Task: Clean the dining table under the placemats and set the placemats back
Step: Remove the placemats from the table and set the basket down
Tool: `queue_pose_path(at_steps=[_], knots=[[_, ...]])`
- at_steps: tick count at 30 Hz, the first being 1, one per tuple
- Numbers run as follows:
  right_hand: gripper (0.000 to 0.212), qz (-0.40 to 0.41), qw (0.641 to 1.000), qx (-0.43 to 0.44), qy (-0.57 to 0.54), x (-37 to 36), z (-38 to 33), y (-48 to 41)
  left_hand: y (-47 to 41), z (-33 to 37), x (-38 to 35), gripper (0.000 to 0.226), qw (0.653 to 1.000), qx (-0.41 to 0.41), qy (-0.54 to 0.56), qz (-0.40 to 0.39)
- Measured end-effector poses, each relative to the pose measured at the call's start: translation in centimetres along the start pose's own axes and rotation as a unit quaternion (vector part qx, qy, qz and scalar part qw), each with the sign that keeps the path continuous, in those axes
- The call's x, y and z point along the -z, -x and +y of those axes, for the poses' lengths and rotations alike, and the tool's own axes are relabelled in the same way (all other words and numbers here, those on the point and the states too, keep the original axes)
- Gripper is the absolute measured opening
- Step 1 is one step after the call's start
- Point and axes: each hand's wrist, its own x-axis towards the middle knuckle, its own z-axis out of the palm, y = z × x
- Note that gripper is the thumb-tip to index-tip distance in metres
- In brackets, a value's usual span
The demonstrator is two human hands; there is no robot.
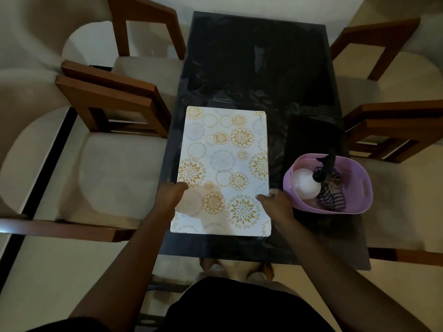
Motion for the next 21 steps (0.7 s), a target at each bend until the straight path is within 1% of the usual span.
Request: queue_pose_path(at_steps=[2,3,5,6,7,9,10,11,13,14,15,16,19,21], knots=[[0.059,0.003,1.000,-0.014,-0.001,0.1,-0.2,-0.4,-0.3,0.1,0.1,0.023,1.000,0.017,0.015,-0.006],[0.057,0.000,1.000,-0.016,-0.001,0.1,-0.3,-0.4,-0.3,0.3,0.2,0.023,1.000,0.017,0.021,-0.008],[0.043,-0.013,1.000,-0.026,-0.003,0.1,-0.1,-0.7,-0.8,0.4,0.4,0.025,0.999,0.020,0.032,-0.013],[0.040,-0.018,0.999,-0.030,-0.005,0.0,-0.1,-0.8,-0.9,0.5,0.5,0.030,0.999,0.027,0.031,-0.015],[0.043,-0.024,0.999,-0.034,-0.006,-0.1,0.1,-0.9,-1.1,0.5,0.6,0.033,0.999,0.031,0.029,-0.023],[0.056,-0.027,0.999,-0.042,-0.019,-0.4,0.6,-1.4,-1.3,0.3,0.3,0.030,0.998,0.035,0.028,-0.034],[0.055,-0.025,0.998,-0.045,-0.027,-0.6,0.6,-1.4,-1.2,0.3,0.2,0.031,0.999,0.034,0.020,-0.027],[0.049,-0.019,0.998,-0.048,-0.031,-0.8,0.4,-1.2,-1.0,0.5,0.0,0.040,1.000,0.022,0.002,-0.018],[0.039,-0.003,0.998,-0.051,-0.036,-0.9,-0.3,-0.4,-1.0,0.4,-0.5,0.065,0.999,-0.009,-0.047,-0.005],[0.037,0.004,0.998,-0.050,-0.035,-1.0,-0.4,-0.2,-0.5,0.7,-0.8,0.073,0.997,-0.022,-0.070,0.002],[0.036,0.008,0.998,-0.051,-0.032,-1.1,-0.6,0.1,-0.4,0.6,-1.0,0.077,0.997,-0.032,-0.066,-0.006],[0.037,0.011,0.998,-0.052,-0.032,-1.2,-0.5,-0.1,-0.8,0.5,-1.2,0.076,0.998,-0.033,-0.053,-0.004],[0.038,0.000,0.997,-0.067,-0.048,-1.2,-0.6,-0.6,-0.9,0.4,-1.3,0.044,0.999,-0.025,-0.040,-0.010],[0.041,-0.012,0.993,-0.086,-0.075,-1.2,-0.5,-1.1,-1.2,0.4,-1.0,0.036,0.999,-0.011,-0.039,-0.022]])
